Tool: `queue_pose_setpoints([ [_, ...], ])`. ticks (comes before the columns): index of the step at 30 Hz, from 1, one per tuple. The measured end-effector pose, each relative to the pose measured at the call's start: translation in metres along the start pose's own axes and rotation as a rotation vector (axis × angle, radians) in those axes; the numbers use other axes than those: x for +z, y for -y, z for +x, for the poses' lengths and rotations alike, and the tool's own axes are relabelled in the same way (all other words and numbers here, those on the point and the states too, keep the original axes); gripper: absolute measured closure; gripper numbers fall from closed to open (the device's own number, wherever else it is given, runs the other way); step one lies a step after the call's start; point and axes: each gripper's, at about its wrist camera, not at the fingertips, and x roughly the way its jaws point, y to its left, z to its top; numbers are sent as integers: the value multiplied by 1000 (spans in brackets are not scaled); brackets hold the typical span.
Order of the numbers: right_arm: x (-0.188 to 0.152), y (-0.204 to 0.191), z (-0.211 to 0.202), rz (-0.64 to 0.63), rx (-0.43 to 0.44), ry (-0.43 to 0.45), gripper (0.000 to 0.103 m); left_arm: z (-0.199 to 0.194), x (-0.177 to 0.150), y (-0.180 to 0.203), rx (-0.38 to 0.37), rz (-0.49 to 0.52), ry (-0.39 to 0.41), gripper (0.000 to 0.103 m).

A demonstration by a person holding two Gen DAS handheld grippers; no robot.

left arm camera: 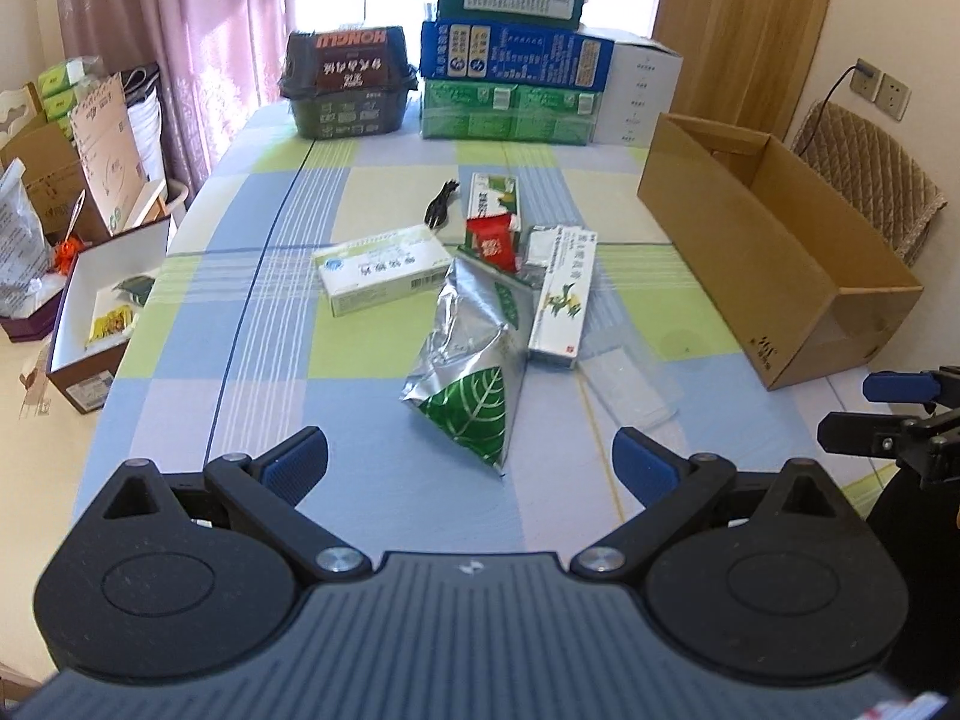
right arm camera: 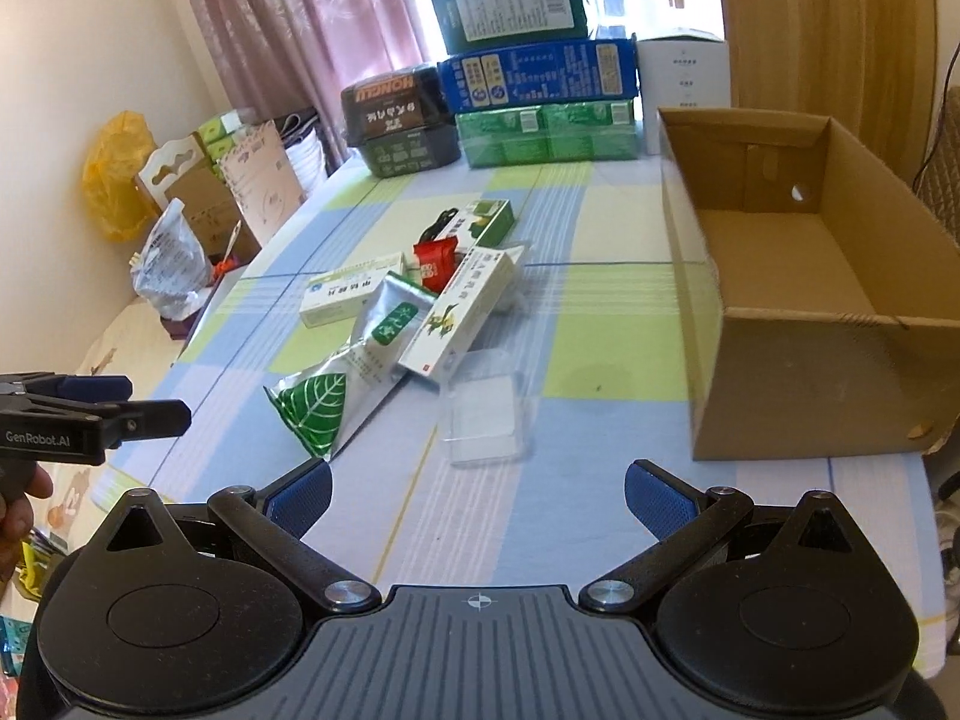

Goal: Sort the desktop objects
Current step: 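Move both tools back over the table toward the tea bag and clear box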

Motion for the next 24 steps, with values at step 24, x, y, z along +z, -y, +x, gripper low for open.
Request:
queue_pose_setpoints([
  [24,-2,-7,71,-46,-30,-87,2,52,6,-9,4,75,-93,4],
])
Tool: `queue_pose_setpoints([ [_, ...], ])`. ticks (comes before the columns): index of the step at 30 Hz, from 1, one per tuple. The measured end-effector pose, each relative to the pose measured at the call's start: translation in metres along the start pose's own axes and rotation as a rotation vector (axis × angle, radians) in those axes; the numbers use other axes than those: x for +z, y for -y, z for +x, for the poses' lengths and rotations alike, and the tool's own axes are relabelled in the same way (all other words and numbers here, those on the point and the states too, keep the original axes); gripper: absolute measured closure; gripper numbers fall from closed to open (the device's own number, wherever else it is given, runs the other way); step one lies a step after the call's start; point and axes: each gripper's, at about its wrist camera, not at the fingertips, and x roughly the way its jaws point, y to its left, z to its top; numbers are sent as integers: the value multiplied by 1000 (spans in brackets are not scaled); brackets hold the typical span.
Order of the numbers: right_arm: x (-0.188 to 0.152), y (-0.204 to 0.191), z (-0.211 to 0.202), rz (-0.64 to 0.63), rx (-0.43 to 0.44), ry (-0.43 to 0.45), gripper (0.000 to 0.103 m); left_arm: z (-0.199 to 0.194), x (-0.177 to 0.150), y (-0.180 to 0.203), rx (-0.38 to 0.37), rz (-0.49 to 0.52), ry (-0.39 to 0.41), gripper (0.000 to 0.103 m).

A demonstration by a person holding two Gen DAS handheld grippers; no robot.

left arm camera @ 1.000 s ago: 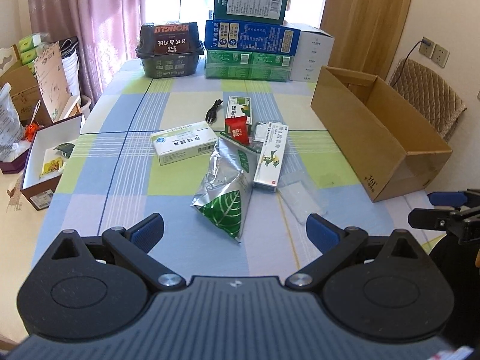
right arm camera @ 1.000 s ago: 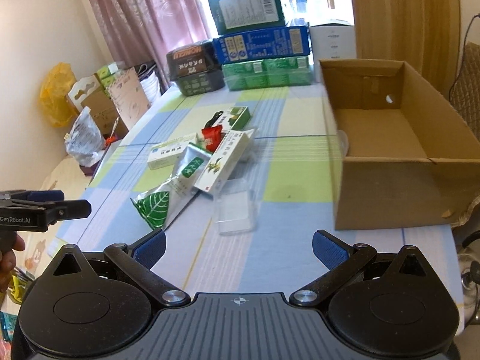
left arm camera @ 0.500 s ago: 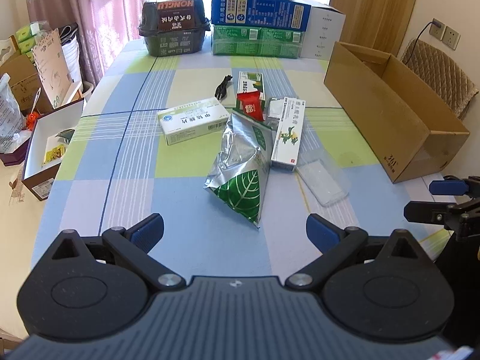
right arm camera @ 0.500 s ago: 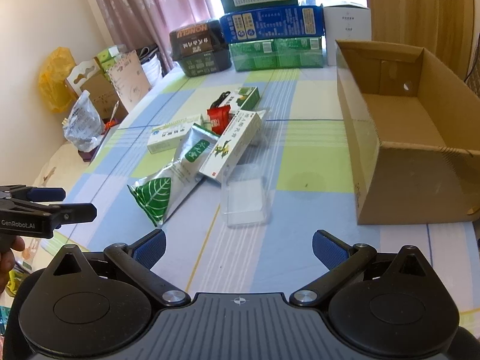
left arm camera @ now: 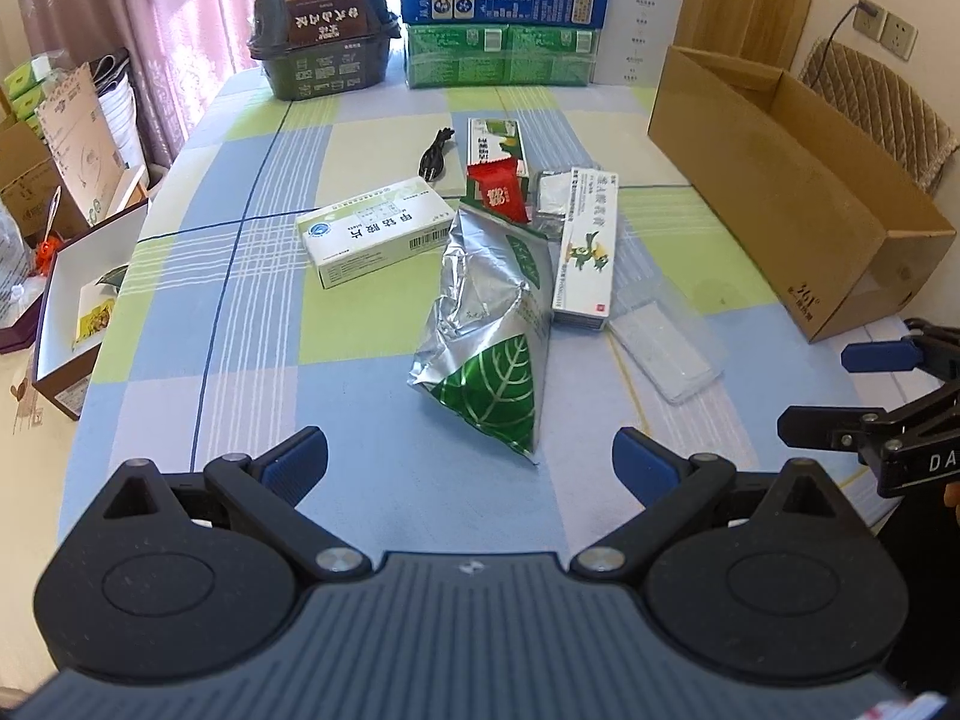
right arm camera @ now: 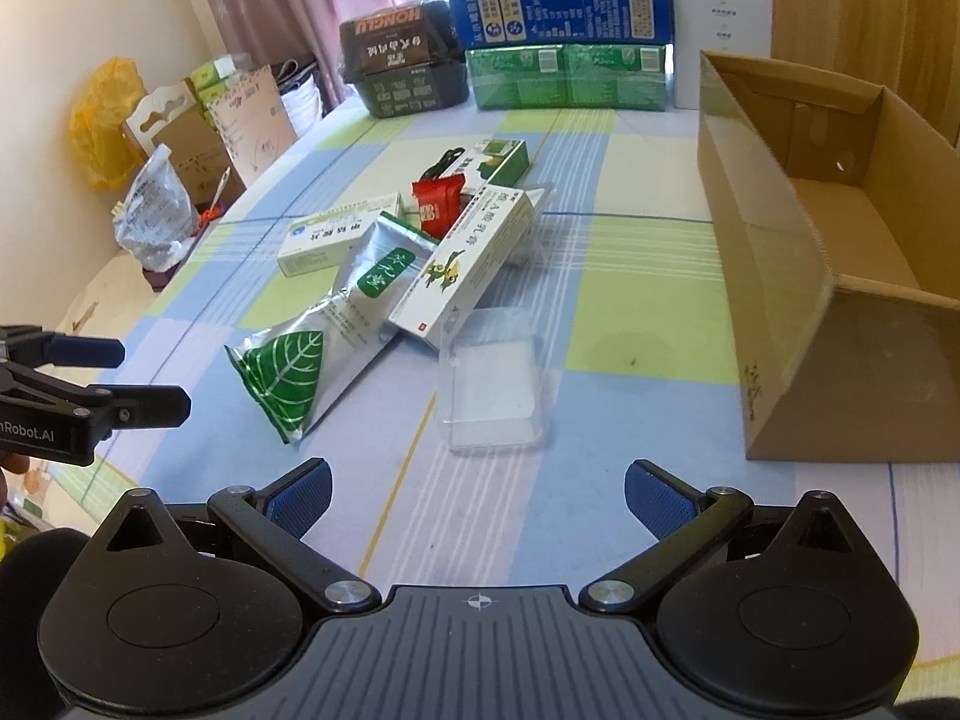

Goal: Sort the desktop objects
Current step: 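Move both tools back over the table toward the tea bag and clear box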

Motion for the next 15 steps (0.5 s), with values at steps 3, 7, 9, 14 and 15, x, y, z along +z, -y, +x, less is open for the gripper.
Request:
queue_pose_setpoints([
  [3,2,-1,15,-17,-14,-11,2,11,5,-2,2,21,-15,4],
  [7,5,-2,33,-36,-26,2,2,29,14,-7,-18,40,-34,4],
  [9,6,-3,42,-46,-26,6,2,39,18,-9,-14,52,-44,4],
  [14,10,-4,61,-85,-27,22,2,59,29,-12,-34,80,-58,4],
  [15,11,-5,64,-90,-30,29,3,63,30,-13,-40,88,-60,4],
])
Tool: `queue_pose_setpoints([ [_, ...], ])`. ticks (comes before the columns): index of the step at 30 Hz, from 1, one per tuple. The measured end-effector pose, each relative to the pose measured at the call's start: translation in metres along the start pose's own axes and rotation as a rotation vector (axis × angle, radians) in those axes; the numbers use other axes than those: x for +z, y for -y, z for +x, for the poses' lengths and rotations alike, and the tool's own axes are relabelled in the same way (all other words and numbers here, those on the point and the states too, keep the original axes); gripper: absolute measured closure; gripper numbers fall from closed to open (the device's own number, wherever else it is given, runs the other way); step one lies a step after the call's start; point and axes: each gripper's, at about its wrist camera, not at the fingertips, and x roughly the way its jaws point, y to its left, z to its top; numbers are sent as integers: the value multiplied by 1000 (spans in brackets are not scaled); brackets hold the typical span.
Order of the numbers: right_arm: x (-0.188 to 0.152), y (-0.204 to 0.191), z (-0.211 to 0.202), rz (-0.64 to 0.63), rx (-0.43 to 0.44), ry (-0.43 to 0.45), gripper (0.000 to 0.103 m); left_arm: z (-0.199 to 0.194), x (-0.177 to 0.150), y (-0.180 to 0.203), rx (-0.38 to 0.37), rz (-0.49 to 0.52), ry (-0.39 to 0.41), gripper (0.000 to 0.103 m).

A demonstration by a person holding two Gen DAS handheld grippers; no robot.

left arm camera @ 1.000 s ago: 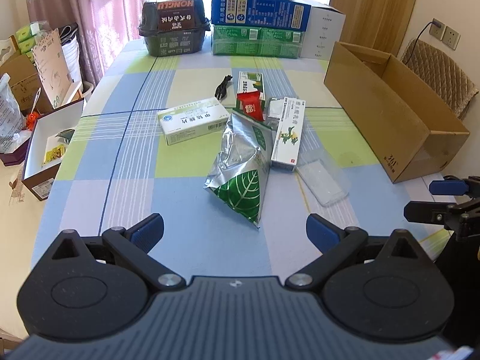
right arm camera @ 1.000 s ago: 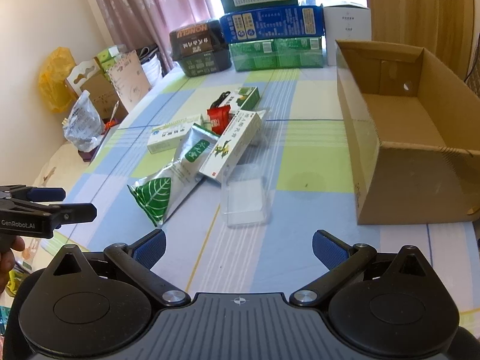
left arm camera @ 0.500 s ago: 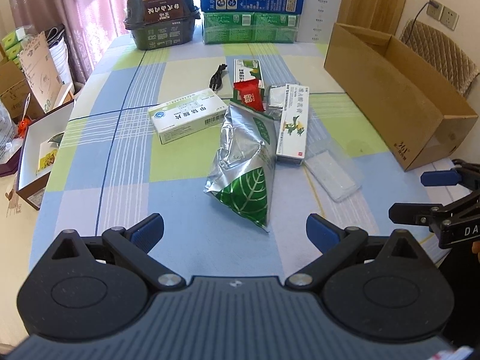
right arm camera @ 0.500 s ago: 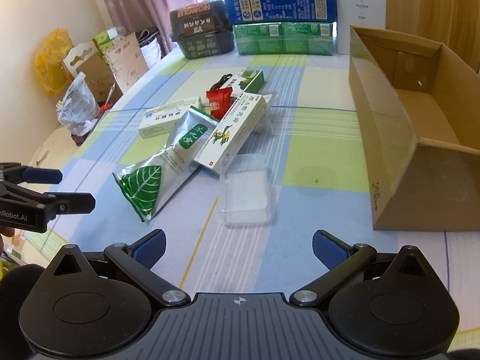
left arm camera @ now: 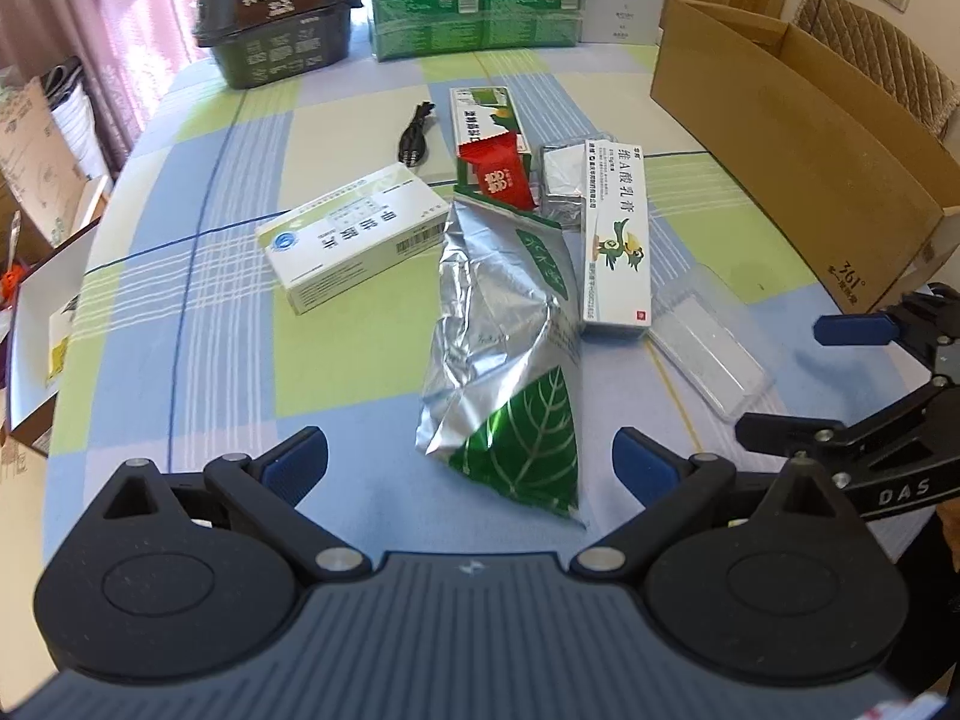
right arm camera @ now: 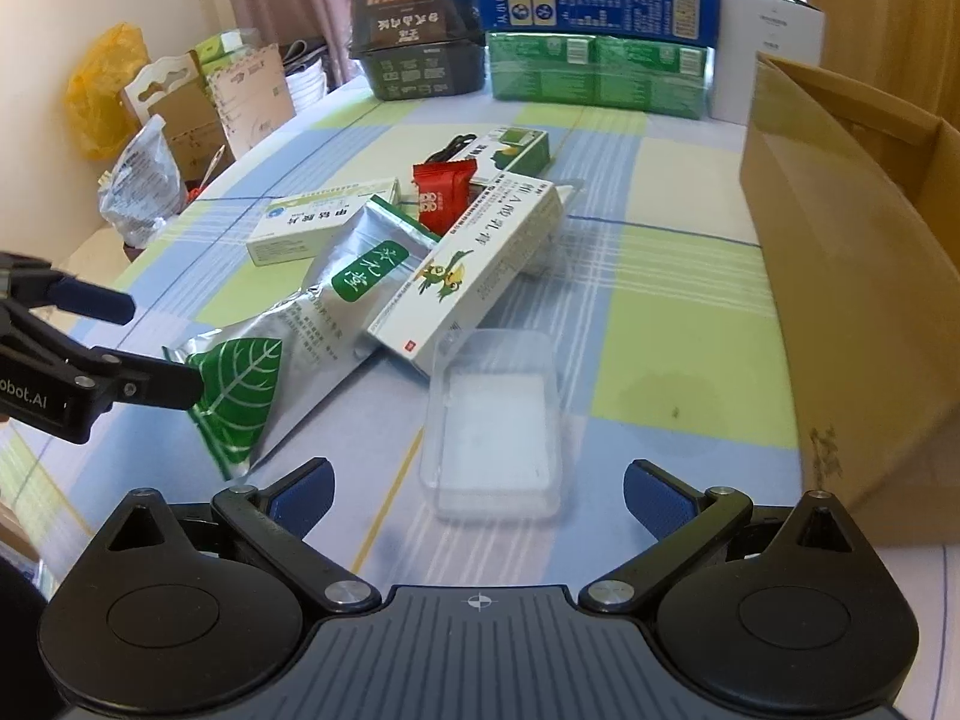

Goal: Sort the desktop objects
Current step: 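Move both tools back over the table toward the tea bag and clear box, then grasp the clear plastic box with the right gripper while the left gripper grasps the silver tea bag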

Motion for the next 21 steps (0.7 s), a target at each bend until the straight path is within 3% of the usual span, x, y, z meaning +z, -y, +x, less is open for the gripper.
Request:
queue_pose_setpoints([
  [4,2,2,13,3,-8,0,20,14,7,-1,-6,19,-9,4],
  [14,7,2,30,-16,-19,-8,32,34,21,-3,-51,44,-9,4],
  [19,7,5,32,0,-29,-9,48,43,26,-7,-87,27,-9,4],
  [21,7,6,31,1,-28,-8,49,46,29,-6,-99,37,-13,4],
])
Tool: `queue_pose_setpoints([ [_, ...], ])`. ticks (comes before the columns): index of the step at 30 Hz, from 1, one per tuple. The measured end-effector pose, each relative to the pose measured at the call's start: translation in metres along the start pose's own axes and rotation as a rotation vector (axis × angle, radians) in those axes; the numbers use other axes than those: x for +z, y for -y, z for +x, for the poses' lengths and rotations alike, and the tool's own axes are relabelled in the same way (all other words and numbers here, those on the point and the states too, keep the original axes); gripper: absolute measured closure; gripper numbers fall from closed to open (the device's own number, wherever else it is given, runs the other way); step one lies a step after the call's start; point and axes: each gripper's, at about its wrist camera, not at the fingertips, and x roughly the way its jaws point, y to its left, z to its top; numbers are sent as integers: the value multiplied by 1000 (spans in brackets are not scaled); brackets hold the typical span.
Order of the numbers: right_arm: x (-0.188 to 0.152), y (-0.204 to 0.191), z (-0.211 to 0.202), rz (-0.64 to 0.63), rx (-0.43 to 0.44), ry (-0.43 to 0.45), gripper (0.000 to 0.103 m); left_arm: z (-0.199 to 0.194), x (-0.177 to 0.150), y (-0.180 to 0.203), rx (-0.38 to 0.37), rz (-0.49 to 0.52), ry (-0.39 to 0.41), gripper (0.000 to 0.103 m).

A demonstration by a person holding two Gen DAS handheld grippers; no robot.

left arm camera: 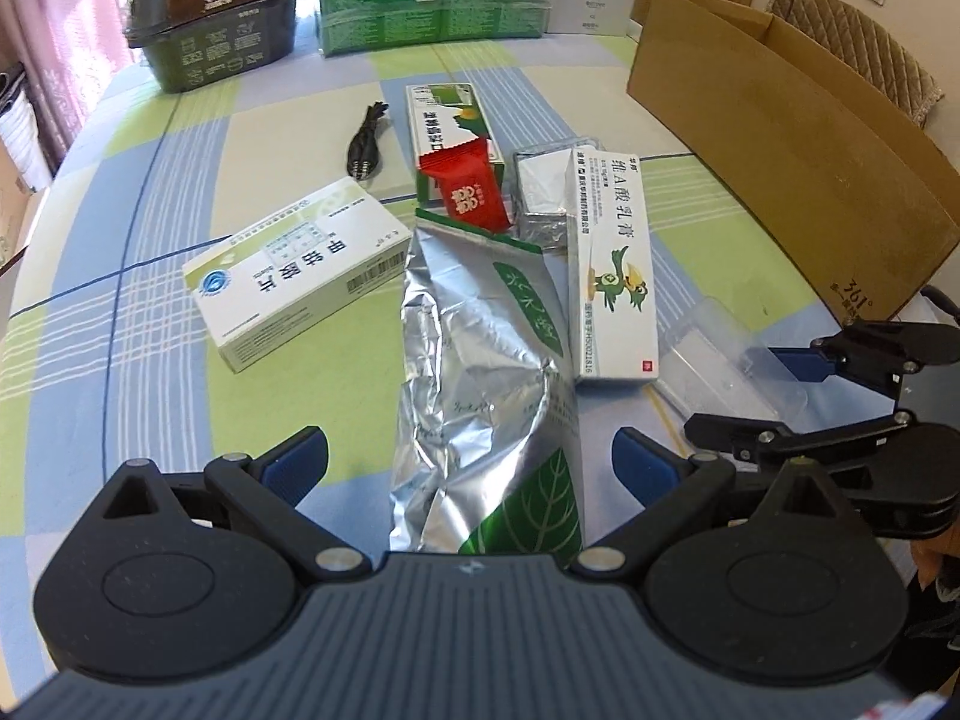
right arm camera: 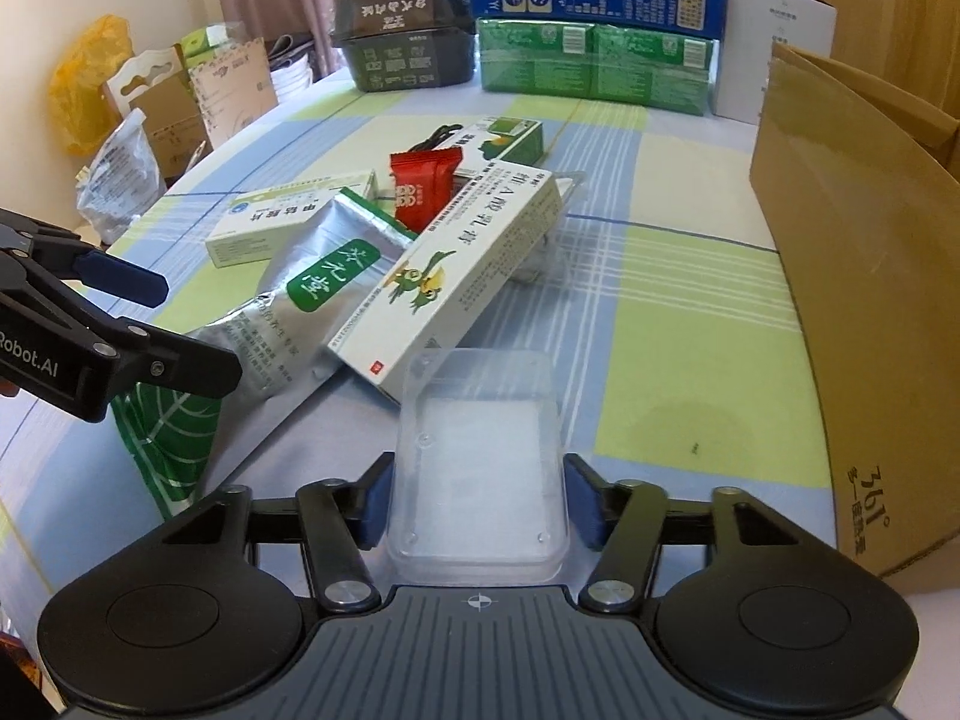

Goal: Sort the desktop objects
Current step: 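Grasp the clear plastic box with the right gripper while the left gripper grasps the silver tea bag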

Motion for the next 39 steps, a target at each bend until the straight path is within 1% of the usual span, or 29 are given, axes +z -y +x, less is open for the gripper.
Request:
queue_pose_setpoints([
  [7,-1,0,-2,-9,-12,4,49,19,10,-2,-29,23,-36,5],
  [18,-4,6,-5,-3,-29,7,49,49,23,10,-38,100,-105,9],
  [22,-4,6,-6,-1,-26,7,49,58,25,12,-36,132,-135,15],
  [24,-4,7,-5,1,-25,8,49,59,25,13,-30,148,-140,16],
  [26,-4,6,-6,0,-25,7,49,59,26,13,-23,155,-140,19],
  [27,-4,6,-6,1,-24,7,49,59,26,13,-25,154,-140,22],
  [28,-4,7,-6,2,-23,7,49,58,27,12,-27,155,-140,28],
  [32,-6,7,-8,12,-18,4,49,53,26,11,-21,149,-136,36],
  [34,-7,7,-11,17,-15,5,49,50,25,11,-23,139,-128,44],
  [36,-8,7,-13,22,-13,6,49,46,23,11,-28,141,-128,48],
  [39,-8,7,-18,28,-12,11,49,41,19,12,-23,146,-138,51],
])
